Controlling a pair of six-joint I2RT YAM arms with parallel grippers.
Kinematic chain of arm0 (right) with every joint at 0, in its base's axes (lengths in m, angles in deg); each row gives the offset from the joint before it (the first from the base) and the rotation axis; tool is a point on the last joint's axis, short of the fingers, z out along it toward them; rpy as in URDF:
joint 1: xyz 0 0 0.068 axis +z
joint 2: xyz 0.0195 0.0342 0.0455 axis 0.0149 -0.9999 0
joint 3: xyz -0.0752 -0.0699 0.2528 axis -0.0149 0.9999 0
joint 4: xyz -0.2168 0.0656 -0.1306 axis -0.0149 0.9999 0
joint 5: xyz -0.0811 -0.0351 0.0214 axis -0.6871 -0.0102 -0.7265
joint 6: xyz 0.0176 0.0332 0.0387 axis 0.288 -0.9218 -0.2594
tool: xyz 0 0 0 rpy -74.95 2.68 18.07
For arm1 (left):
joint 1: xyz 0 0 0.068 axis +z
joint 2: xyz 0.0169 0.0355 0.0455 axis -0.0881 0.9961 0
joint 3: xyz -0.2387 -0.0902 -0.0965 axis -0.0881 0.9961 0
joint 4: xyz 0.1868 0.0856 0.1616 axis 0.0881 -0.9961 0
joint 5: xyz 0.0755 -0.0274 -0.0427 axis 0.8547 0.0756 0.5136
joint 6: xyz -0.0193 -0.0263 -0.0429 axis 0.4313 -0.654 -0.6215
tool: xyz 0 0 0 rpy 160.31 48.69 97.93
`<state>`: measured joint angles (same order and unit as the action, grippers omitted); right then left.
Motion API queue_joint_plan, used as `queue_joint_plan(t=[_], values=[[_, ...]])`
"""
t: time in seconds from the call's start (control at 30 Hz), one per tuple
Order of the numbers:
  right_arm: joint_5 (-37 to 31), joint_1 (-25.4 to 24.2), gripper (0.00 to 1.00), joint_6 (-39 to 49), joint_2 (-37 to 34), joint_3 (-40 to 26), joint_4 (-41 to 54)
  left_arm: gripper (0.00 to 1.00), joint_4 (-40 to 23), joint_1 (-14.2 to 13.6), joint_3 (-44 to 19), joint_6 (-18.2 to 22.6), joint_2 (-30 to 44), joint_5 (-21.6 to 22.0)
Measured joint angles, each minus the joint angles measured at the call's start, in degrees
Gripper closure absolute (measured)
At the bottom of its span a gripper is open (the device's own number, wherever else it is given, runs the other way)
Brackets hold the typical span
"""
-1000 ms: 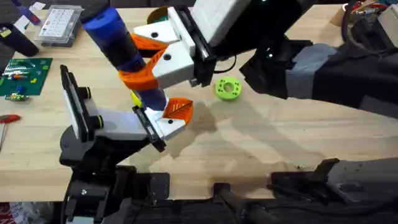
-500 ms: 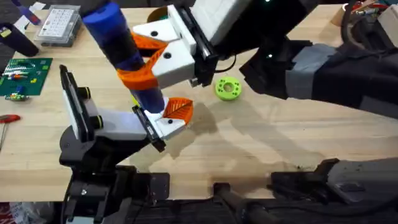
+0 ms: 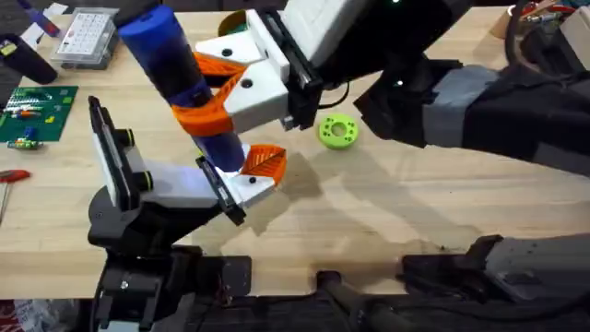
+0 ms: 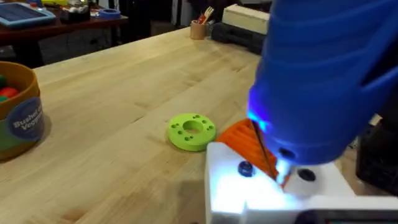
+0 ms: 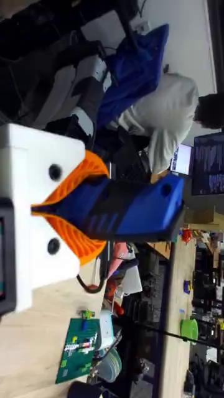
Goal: Pick up the gripper from the table and insert it into the empty holder that is missing its gripper. Then pick up a screw, insert it into the mounting hole, and use the screwdriver to tighten it. Finally, clean up the table by picking up the vegetable and placing it into the bucket.
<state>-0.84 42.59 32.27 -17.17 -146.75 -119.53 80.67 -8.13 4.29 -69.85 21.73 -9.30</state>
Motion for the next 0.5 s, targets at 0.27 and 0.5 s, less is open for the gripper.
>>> queue_joint_plan(t=[0.27, 0.5], values=[[0.37, -2.48, 0.981, 0.44, 0.00, -2.55, 5.26, 0.986, 0.00, 0.00, 0.00, 0.00, 0.02, 0.00], [-1.27, -7.31, 0.983, 12.11, 0.00, -14.69, 35.65, 0.986, 0.00, 0.00, 0.00, -0.02, 0.02, 0.04]])
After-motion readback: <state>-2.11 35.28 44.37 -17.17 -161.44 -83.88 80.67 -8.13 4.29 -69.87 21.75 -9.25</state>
